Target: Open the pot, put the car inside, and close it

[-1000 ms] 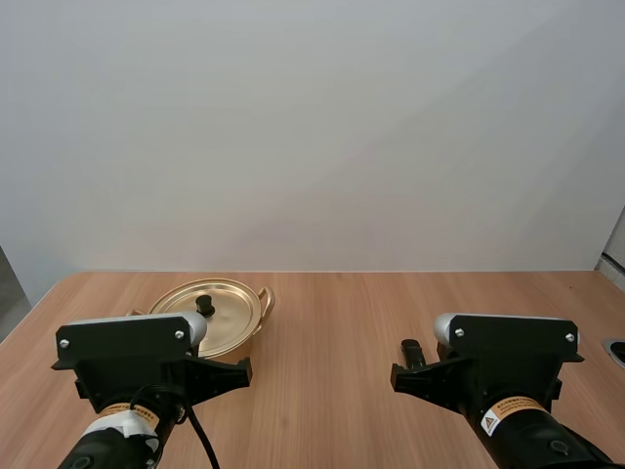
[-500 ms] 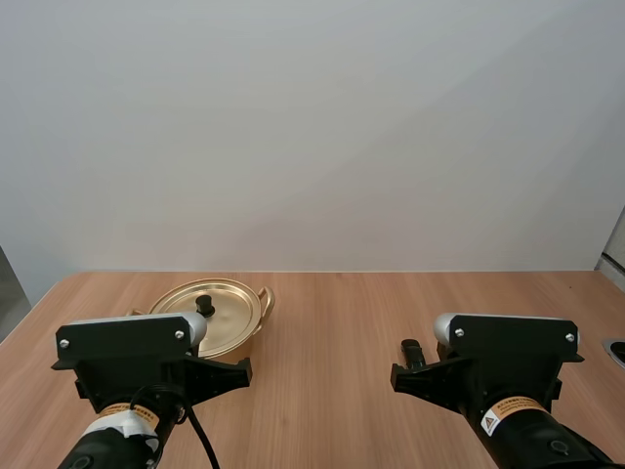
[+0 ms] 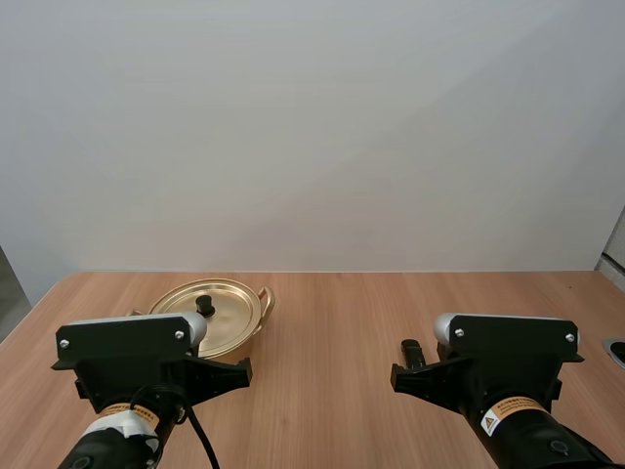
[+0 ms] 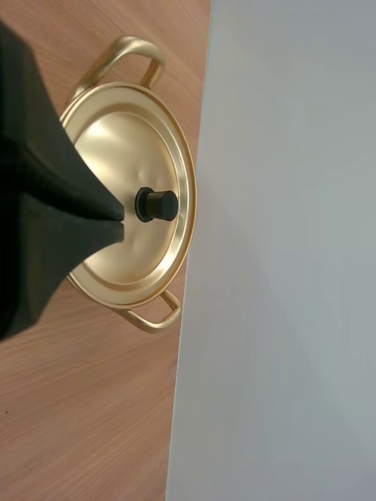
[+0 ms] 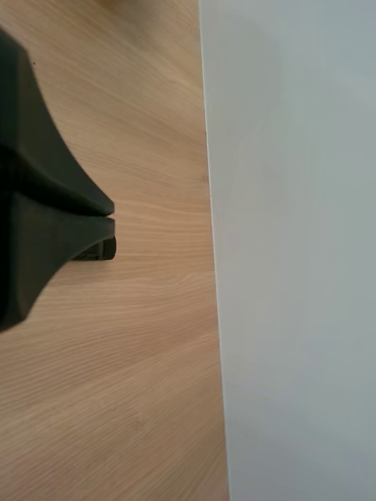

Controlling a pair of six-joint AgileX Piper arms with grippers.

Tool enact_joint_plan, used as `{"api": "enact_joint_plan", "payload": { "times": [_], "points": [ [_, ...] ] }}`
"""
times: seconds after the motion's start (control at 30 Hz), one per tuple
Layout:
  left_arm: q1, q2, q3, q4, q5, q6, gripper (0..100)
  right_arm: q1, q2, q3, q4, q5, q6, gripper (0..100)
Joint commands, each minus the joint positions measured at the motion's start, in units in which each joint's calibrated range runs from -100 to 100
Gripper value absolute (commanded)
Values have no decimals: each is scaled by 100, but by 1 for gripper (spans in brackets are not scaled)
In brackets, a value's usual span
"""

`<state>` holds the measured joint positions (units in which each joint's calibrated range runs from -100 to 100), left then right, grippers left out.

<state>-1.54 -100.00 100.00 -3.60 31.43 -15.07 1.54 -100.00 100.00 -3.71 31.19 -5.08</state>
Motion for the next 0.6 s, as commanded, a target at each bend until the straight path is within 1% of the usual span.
{"api": "enact_joint_plan", "payload": {
  "times": [0.0,0.57],
  "points": [
    [-1,0,0,-5,4,-2,0,1,0,0,0,2,2,0],
    [-1,0,0,-5,4,-2,0,1,0,0,56,2,2,0]
  ]
}}
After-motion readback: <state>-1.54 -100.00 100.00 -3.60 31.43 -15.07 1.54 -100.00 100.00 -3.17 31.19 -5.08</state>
